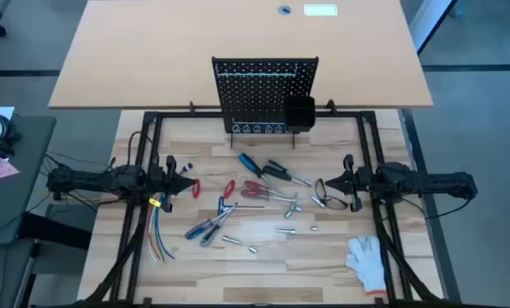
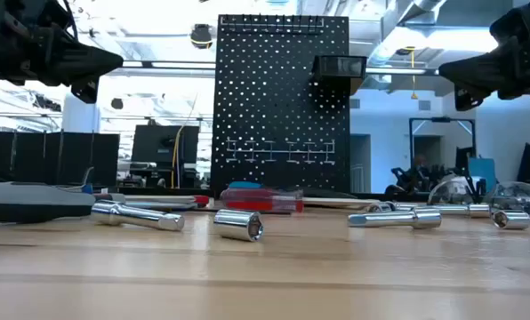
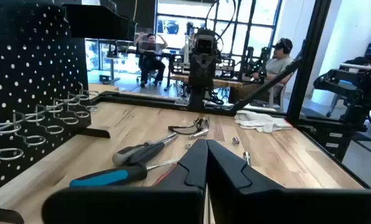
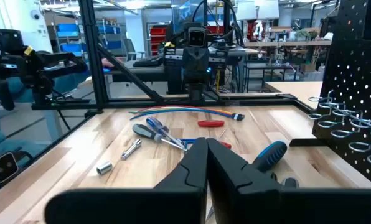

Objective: Hang tools onto peg board

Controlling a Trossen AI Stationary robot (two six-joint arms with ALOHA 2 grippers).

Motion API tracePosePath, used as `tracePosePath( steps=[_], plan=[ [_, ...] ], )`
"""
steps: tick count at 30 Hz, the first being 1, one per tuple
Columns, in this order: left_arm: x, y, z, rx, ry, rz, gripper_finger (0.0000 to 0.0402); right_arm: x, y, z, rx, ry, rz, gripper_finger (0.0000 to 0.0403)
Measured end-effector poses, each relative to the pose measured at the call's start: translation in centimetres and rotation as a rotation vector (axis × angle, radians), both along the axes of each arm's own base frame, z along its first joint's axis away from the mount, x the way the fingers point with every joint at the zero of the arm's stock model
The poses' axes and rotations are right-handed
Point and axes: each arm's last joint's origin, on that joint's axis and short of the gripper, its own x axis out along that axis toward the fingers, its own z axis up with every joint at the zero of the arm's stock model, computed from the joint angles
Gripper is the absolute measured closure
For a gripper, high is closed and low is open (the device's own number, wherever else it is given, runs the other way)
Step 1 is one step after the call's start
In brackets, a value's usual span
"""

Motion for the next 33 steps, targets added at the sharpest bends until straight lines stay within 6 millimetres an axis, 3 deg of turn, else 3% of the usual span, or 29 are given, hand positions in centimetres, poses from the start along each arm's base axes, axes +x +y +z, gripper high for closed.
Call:
tracePosePath(
  steps=[33],
  plan=[
    [0.00, 0.00, 0.00, 0.000, 0.000, 0.000, 0.0401, 0.00, 0.00, 0.49, -0.042, -0.050, 0.005, 0.0390]
  ],
)
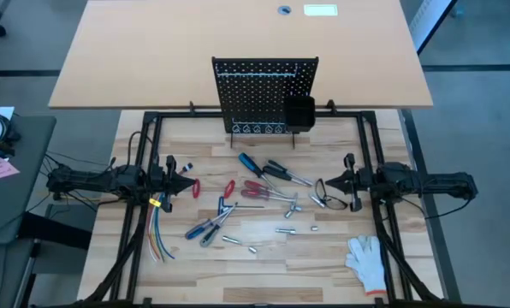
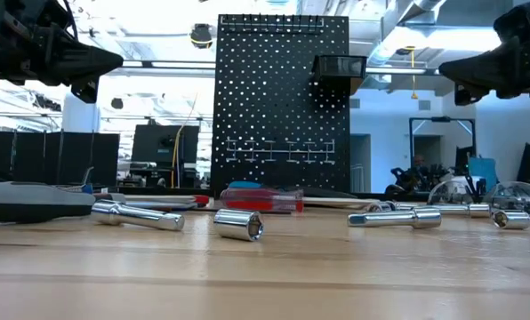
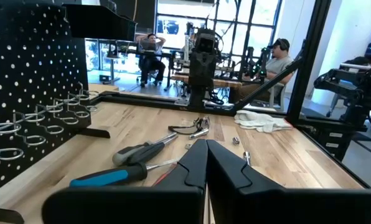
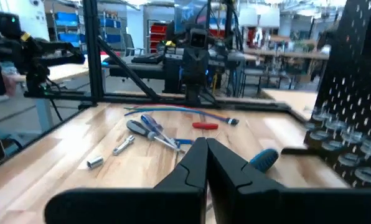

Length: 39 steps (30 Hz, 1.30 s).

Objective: Hang tools onto peg board
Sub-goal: Put the socket into the bin of the pegboard

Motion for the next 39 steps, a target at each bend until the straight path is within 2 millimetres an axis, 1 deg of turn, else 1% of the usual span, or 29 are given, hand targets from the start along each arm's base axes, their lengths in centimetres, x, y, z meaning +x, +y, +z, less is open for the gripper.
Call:
tracePosePath(
  steps=[2, 3, 7, 12, 14, 17, 21, 22, 24, 27, 32, 34, 36, 39],
  plan=[
    [0.0, 0.0, 0.0, 0.003, 0.000, 0.000, 0.0402, 0.0, 0.1, 0.5, 0.202, -0.046, 0.047, 0.0390],
    [0.0, 0.0, 0.0, 0.002, 0.000, 0.000, 0.0402, -0.1, 0.2, 0.8, 0.269, -0.073, 0.054, 0.0390],
    [0.0, 0.0, 0.0, 0.001, 0.000, 0.000, 0.0401, -0.5, -0.1, 2.7, 0.406, -0.271, 0.022, 0.0390],
    [0.0, 0.0, 0.0, 0.000, 0.000, 0.000, 0.0401, -1.4, 0.7, 5.0, 0.332, -0.490, 0.227, 0.0390],
    [0.0, 0.0, 0.0, 0.000, -0.001, 0.000, 0.0401, -1.6, 1.1, 5.5, 0.305, -0.535, 0.299, 0.0390],
    [0.0, 0.0, 0.1, -0.002, -0.012, 0.000, 0.0401, -1.5, 1.7, 5.9, 0.276, -0.554, 0.364, 0.0390],
    [0.0, 0.0, 0.2, -0.028, -0.021, -0.001, 0.0401, -0.7, 2.8, 6.8, 0.213, -0.497, 0.424, 0.0390],
    [0.0, 0.0, 0.2, -0.043, -0.022, -0.002, 0.0401, -0.4, 3.2, 7.1, 0.173, -0.486, 0.434, 0.0390],
    [0.0, 0.0, 0.2, -0.067, -0.024, -0.004, 0.0401, 0.3, 4.0, 7.9, 0.028, -0.476, 0.436, 0.0390],
    [0.0, 0.0, 0.1, -0.101, -0.021, -0.006, 0.0401, 2.0, 5.5, 9.0, -0.138, -0.443, 0.426, 0.0390],
    [0.0, 0.0, 0.0, -0.106, -0.011, 0.000, 0.0402, 5.3, 7.1, 12.0, -0.198, -0.324, 0.326, 0.0390],
    [0.0, 0.0, 0.0, -0.115, -0.013, 0.001, 0.0401, 6.4, 7.5, 13.4, -0.214, -0.216, 0.284, 0.0389],
    [0.0, 0.0, 0.0, -0.137, -0.017, 0.000, 0.0401, 7.4, 7.7, 14.1, -0.192, -0.044, 0.233, 0.0385],
    [0.0, 0.0, 0.0, -0.179, -0.019, -0.010, 0.0402, 8.5, 8.0, 14.0, -0.081, 0.227, 0.167, 0.0364]
  ],
)
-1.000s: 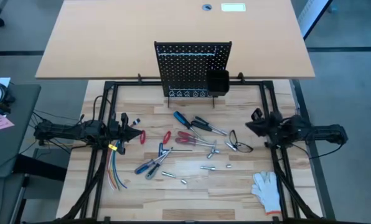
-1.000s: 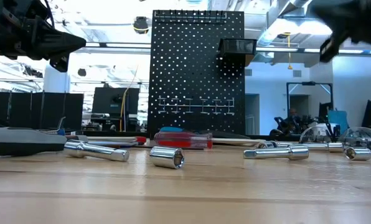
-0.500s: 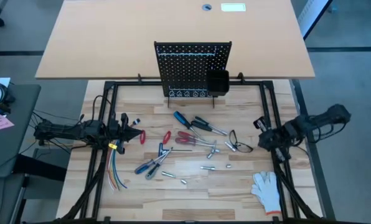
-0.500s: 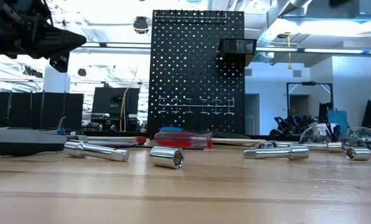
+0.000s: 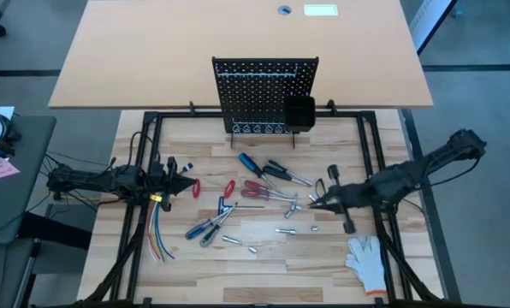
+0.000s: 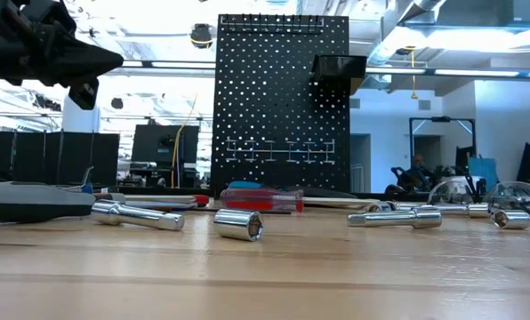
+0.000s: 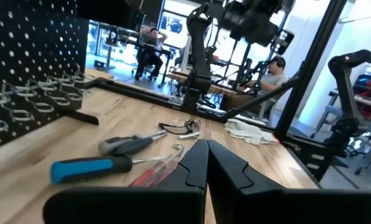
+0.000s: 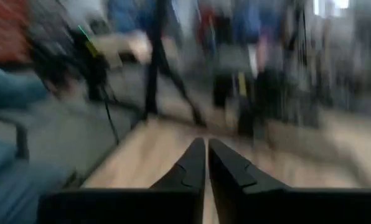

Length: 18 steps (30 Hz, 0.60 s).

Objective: Hang tools onto peg board
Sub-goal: Put the socket into the bin of the pegboard

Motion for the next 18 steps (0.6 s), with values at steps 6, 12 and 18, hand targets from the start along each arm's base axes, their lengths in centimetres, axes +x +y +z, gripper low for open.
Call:
tracePosePath(
  steps=[6, 12, 18],
  plan=[
    [0.0, -0.3, 0.0, -0.045, 0.000, -0.034, 0.0401, 1.6, 2.8, -4.3, 0.108, 0.391, 0.000, 0.0292],
    [-0.1, -0.6, 0.0, -0.051, -0.007, -0.030, 0.0402, 1.5, 7.4, -8.4, 0.091, 0.552, -0.041, 0.0229],
    [-0.2, -0.7, 0.3, -0.016, -0.031, 0.012, 0.0401, -0.5, 9.8, -11.5, 0.012, 0.576, -0.270, 0.0221]
  ],
)
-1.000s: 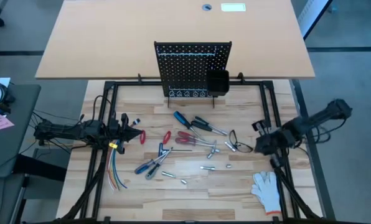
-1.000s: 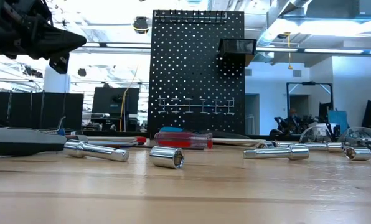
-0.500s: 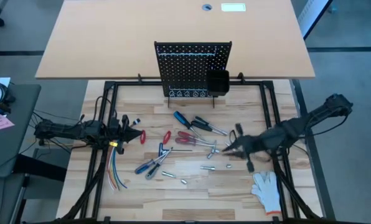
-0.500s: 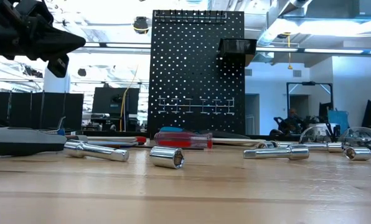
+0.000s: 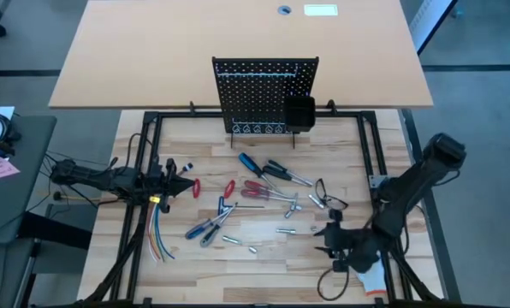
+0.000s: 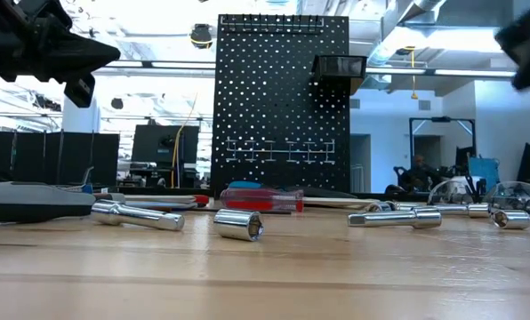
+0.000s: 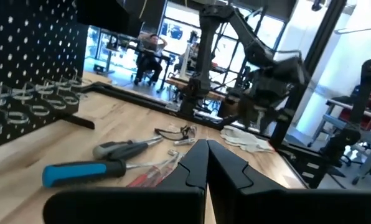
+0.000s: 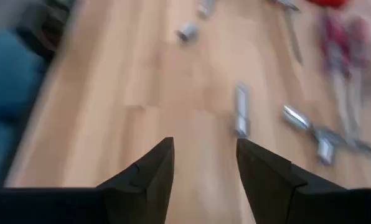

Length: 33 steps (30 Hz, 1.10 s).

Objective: Hang tools onto peg board
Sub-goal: Put the socket into the bin of the pegboard

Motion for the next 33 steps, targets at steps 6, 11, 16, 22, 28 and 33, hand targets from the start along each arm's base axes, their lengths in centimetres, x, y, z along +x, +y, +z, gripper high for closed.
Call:
tracePosePath(
  steps=[6, 11, 16, 22, 28, 33],
  plan=[
    [0.2, 0.0, -0.2, 0.057, 0.026, 0.008, 0.0402, -0.6, -1.8, -2.2, -0.036, 0.099, -0.176, 0.0204],
    [0.3, -0.1, -0.3, 0.091, 0.052, 0.011, 0.0401, -1.0, -4.0, -4.7, 0.113, 0.118, -0.131, 0.0167],
    [0.5, -0.1, -0.6, 0.097, 0.078, 0.010, 0.0402, -1.5, -5.6, -6.4, 0.171, 0.011, -0.083, 0.0159],
    [0.7, -0.2, -0.9, 0.107, 0.116, 0.008, 0.0401, -2.1, -6.6, -8.5, 0.158, -0.002, -0.035, 0.0177],
    [0.9, -0.2, -1.2, 0.100, 0.153, 0.005, 0.0401, -2.6, -6.4, -10.0, 0.137, 0.006, 0.003, 0.0214],
    [1.1, -0.3, -1.4, 0.082, 0.174, 0.003, 0.0401, -2.5, -6.1, -10.9, 0.124, -0.022, 0.002, 0.0252]
  ],
)
